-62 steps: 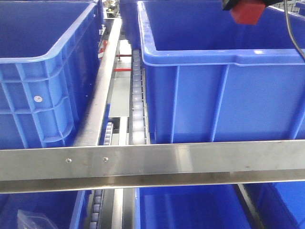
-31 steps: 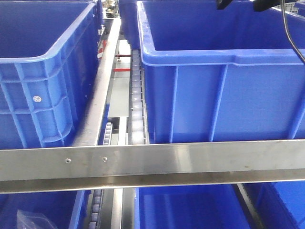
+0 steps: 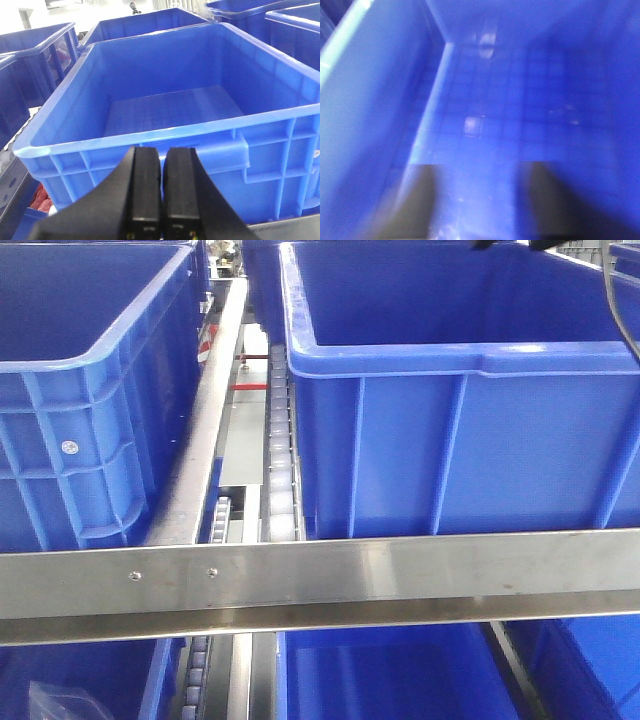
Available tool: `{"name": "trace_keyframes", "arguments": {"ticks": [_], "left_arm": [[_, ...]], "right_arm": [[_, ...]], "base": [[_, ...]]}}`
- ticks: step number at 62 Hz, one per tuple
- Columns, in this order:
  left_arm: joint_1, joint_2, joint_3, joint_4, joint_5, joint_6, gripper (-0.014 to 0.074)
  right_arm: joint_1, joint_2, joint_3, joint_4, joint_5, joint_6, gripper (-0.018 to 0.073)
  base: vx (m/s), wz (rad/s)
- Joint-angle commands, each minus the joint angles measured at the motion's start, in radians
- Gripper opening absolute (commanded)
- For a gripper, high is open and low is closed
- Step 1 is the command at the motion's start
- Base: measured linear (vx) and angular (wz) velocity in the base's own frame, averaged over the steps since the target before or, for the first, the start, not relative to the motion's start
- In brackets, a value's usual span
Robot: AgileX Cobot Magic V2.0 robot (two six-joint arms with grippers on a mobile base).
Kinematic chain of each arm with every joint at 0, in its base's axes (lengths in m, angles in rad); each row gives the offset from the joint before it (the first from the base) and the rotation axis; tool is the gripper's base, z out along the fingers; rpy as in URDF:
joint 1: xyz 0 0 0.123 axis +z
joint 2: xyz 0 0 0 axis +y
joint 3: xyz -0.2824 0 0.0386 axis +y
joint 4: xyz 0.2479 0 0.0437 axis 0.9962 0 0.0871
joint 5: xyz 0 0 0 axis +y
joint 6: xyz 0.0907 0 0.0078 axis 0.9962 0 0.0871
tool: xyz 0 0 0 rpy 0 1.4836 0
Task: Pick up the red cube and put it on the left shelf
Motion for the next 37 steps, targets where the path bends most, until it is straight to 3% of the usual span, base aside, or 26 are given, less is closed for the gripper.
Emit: {"name": "trace_keyframes", "arguments": {"ticks": [1,5,26,37], "left_arm": [[-0.007,0.000,0.022,-0.005,-0.090,0.001,0.0106],[-0.007,0.000,0.022,-0.005,-0.090,0.001,0.0106],[-0.007,0.000,0.022,-0.005,-0.090,0.001,0.0106],[-0.007,0.000,0.022,-0.005,-0.090,0.001,0.0106]], "right_arm": [[0.000,-0.108,0.016,-0.040,-0.095,-0.007,0.0032],[0.000,-0.155,0.064,-0.051,-0.118,-0.007,0.0077],[-0.006,-0.448,0.327,-0.077,-0.151,-0.007,0.0049],[-0.066,-0.625,0.495,-0.077,-0.154,-0.007,0.0049]], "base": [[0.00,0.00],[0.00,0.00],[-0.01,-0.05],[0.00,0.00]]}}
